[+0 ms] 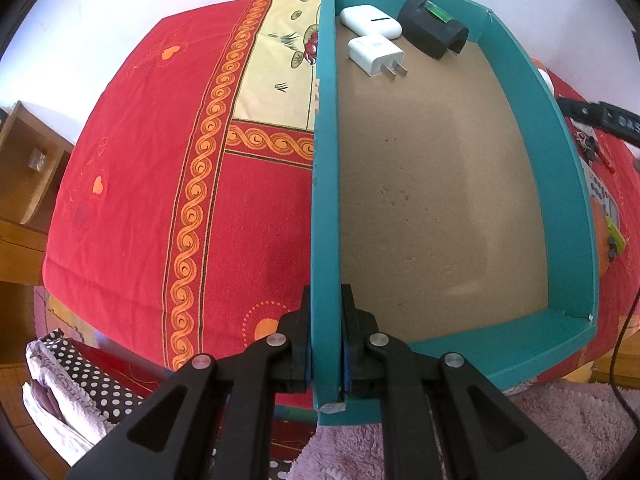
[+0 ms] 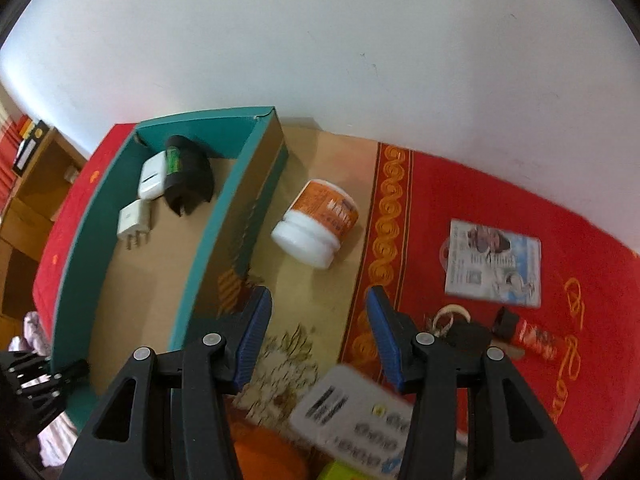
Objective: Organize objects
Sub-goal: 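Reach the right tool to the white pill jar and grasp it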
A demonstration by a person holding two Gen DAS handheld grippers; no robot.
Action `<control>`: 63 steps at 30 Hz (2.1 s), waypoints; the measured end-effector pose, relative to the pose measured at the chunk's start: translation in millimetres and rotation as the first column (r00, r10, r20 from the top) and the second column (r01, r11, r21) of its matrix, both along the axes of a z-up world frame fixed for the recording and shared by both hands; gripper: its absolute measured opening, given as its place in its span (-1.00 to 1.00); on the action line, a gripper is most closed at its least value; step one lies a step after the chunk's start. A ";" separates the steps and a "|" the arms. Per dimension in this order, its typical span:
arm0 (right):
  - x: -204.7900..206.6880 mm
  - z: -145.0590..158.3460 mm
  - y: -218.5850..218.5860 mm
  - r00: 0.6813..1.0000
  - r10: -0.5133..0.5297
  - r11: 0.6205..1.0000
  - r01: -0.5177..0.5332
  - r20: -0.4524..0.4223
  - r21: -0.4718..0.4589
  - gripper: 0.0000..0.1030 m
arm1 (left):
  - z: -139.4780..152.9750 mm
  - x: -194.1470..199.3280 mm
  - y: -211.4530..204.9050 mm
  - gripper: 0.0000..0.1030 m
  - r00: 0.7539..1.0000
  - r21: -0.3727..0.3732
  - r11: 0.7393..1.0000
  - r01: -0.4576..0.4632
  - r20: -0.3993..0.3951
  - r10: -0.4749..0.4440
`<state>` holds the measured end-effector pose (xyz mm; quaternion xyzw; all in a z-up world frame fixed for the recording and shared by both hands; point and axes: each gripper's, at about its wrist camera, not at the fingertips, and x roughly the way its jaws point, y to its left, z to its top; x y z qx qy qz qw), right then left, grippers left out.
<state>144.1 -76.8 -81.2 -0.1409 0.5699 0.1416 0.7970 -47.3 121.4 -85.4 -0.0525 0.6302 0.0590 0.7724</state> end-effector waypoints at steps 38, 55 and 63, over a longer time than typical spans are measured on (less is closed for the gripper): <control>60.3 -9.0 -29.8 0.961 -0.264 0.943 0.275 -0.080 0.187 0.12 | -0.1 1.4 5.4 -0.83 1.000 -0.014 1.000 -0.023 -0.006 0.023; 74.1 -20.8 -11.2 0.944 -0.321 0.946 0.316 0.081 0.074 -0.17 | -2.5 -1.0 3.6 -0.83 1.000 -0.005 1.000 -0.018 0.000 0.018; 43.6 5.8 -22.4 0.975 -0.191 0.981 0.194 0.109 -0.015 -0.18 | -2.6 -1.2 2.7 -0.83 1.000 -0.006 1.000 -0.018 0.001 0.018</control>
